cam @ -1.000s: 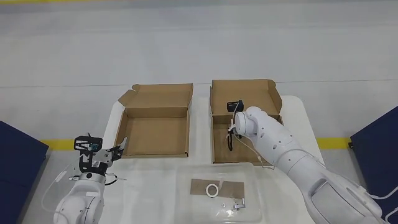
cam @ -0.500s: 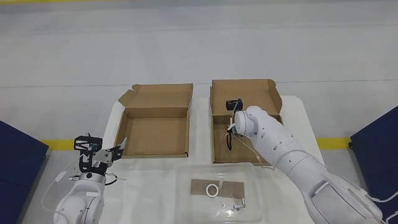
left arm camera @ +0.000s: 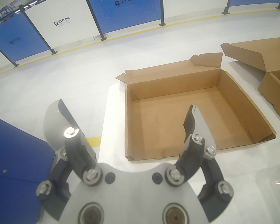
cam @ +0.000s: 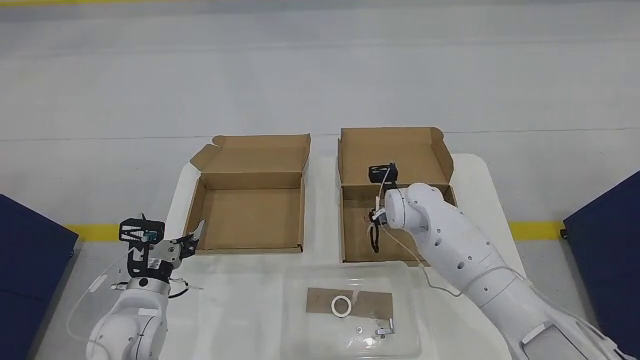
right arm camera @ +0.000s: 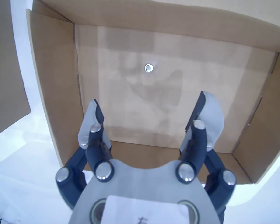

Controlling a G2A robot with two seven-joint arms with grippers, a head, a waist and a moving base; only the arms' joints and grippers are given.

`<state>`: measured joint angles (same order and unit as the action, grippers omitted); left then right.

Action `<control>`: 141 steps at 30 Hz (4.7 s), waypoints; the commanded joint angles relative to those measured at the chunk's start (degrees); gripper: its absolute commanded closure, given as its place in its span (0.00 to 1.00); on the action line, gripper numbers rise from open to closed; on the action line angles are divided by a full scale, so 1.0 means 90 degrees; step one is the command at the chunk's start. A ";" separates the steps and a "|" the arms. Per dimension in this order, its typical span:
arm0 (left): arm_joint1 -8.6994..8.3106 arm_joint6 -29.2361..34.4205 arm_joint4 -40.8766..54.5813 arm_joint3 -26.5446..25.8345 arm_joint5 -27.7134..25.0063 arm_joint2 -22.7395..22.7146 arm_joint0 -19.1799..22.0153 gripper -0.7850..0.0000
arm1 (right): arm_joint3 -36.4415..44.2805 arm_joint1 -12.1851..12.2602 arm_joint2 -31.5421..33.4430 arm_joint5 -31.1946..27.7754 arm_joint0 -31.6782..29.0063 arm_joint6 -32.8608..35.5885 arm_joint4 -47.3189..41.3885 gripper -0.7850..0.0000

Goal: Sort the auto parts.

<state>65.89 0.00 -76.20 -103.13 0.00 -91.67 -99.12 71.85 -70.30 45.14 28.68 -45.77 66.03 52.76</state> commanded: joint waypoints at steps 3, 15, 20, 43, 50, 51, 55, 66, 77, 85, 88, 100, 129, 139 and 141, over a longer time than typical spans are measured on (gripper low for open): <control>0.0000 0.0000 0.0000 0.0000 0.0000 0.0000 0.0000 0.00 | 0.0000 -0.0001 -0.0001 -0.0001 0.0001 -0.0001 0.0000 0.00; 0.0000 0.0000 0.0000 0.0000 0.0000 0.0000 0.0000 0.00 | 0.1387 0.0279 0.0477 -0.0948 -0.0429 0.0563 0.0654 0.00; 0.0000 0.0000 0.0000 0.0000 0.0000 0.0000 0.0000 0.00 | 0.2870 0.0576 0.1277 -0.1988 -0.1162 0.1424 0.0431 0.00; 0.0000 0.0000 0.0000 0.0000 0.0000 0.0000 0.0000 0.00 | 0.4772 0.0983 0.1936 -0.4076 -0.2375 0.2442 -0.0233 0.00; 0.0000 0.0000 0.0000 0.0000 0.0000 0.0000 0.0000 0.00 | 0.5172 0.1376 0.1532 -0.4996 -0.2417 0.2442 -0.0592 0.00; 0.0000 0.0000 0.0000 0.0000 0.0000 0.0000 0.0000 0.00 | 0.5250 0.1460 0.1385 -0.4997 -0.2394 0.2442 -0.0667 0.00; 0.0000 0.0000 0.0000 0.0000 0.0000 0.0000 0.0000 0.00 | 0.5258 0.1708 0.0965 -0.4996 -0.2195 0.2442 -0.0772 0.00; 0.0000 0.0000 0.0000 0.0000 0.0000 0.0000 0.0000 0.00 | 0.5253 0.1780 0.0233 -0.5153 -0.2125 0.2286 -0.0512 0.00; 0.0000 0.0000 0.0000 0.0000 0.0000 0.0000 0.0000 0.00 | 0.4857 0.2086 -0.1433 -0.4996 -0.0946 0.2442 -0.0966 0.00; 0.0000 0.0000 0.0000 0.0000 0.0000 0.0000 0.0000 0.00 | 0.4734 0.2124 -0.1755 -0.4996 -0.0730 0.2442 -0.0997 0.00; 0.0000 0.0000 0.0000 0.0000 0.0000 0.0000 0.0000 0.00 | 0.4713 0.2124 -0.1771 -0.5014 -0.0742 0.2424 -0.0957 0.00; 0.0000 0.0000 0.0000 0.0000 0.0000 0.0000 0.0000 0.00 | 0.4384 0.2010 -0.2645 -0.5269 -0.0442 0.2169 -0.0366 0.00; 0.0000 0.0000 0.0000 0.0000 0.0000 0.0000 0.0000 0.00 | 0.3850 0.1845 -0.3446 -0.5506 -0.0291 0.1886 0.0046 0.00; 0.0000 0.0000 0.0000 0.0000 0.0000 0.0000 0.0000 0.00 | 0.3765 0.1817 -0.3477 -0.5671 -0.0472 0.1728 0.0473 0.55; 0.0000 0.0000 0.0000 0.0000 0.0000 0.0000 0.0000 0.00 | 0.3774 0.1811 -0.3461 -0.5688 -0.0493 0.1746 0.0489 0.58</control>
<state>65.89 0.00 -76.20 -103.13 0.00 -91.67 -99.12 105.77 -53.98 13.90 -22.47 -50.12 81.65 57.10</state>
